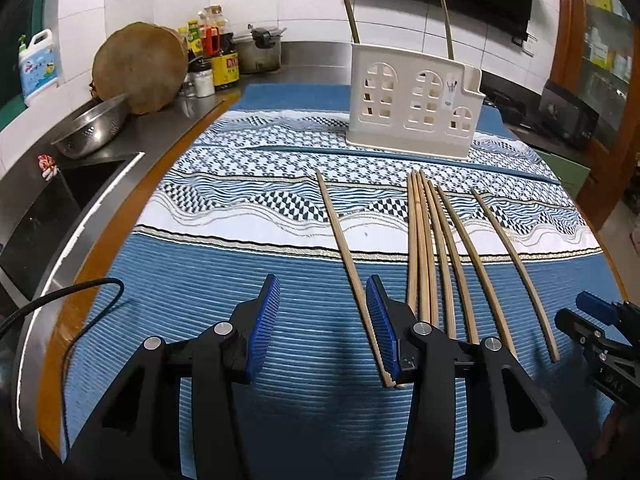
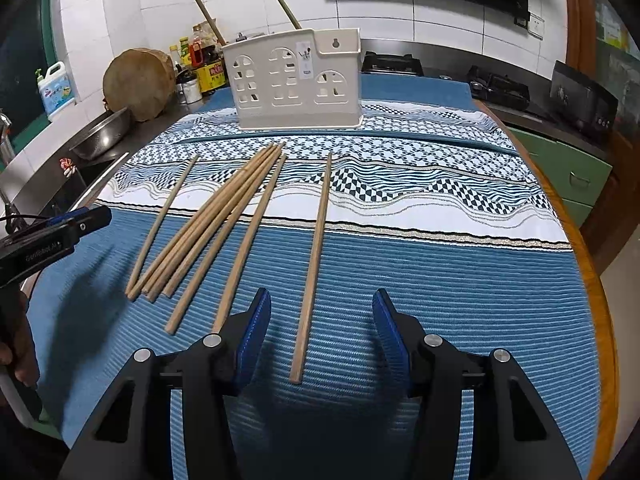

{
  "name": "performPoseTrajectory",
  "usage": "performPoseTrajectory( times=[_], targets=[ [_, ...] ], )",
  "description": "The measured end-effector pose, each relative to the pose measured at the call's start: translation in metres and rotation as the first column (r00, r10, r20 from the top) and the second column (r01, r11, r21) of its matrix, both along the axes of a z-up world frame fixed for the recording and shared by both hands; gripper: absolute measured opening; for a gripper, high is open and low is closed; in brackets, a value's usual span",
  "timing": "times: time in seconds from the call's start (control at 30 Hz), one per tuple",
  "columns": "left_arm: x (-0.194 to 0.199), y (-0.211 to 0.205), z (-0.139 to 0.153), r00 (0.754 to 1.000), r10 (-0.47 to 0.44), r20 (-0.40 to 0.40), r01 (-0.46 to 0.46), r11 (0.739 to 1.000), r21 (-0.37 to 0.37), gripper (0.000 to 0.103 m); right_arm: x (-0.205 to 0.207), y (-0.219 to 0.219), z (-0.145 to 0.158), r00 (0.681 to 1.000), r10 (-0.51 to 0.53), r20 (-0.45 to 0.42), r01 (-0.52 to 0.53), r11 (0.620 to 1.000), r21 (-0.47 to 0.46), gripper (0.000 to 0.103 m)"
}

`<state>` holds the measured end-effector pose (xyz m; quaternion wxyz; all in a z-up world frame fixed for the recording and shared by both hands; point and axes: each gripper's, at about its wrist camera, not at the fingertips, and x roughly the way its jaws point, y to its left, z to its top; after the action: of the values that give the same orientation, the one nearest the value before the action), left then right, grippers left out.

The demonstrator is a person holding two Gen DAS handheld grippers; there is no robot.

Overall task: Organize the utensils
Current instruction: 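Position each gripper over a single chopstick and close both grippers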

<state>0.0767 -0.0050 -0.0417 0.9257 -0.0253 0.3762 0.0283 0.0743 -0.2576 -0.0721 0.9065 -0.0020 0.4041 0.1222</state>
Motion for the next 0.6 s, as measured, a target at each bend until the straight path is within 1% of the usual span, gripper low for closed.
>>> performPoseTrajectory(
  times=[0.2,0.33,0.6],
  targets=[
    [0.008,-0.002,-0.005,1.000,-0.013,-0.008,0.013,1.000,-0.008,0.046,0.007,-0.005,-0.003,1.000,-0.018,-0.007,0.018,1.000,-0.005,0.052],
    [0.014,-0.003,-0.005,0.999,-0.033,-0.001,0.033,0.999,-0.027,0.046,0.012,-0.009,-0.002,0.999,-0.033,-0.002,0.033,0.999,-0.008,0.059],
    [0.033,-0.005,-0.004,0.998,-0.065,0.018,0.066,0.997,-0.039,0.046,0.024,-0.014,0.002,0.999,-0.050,0.007,0.050,0.999,-0.009,0.061]
  ],
)
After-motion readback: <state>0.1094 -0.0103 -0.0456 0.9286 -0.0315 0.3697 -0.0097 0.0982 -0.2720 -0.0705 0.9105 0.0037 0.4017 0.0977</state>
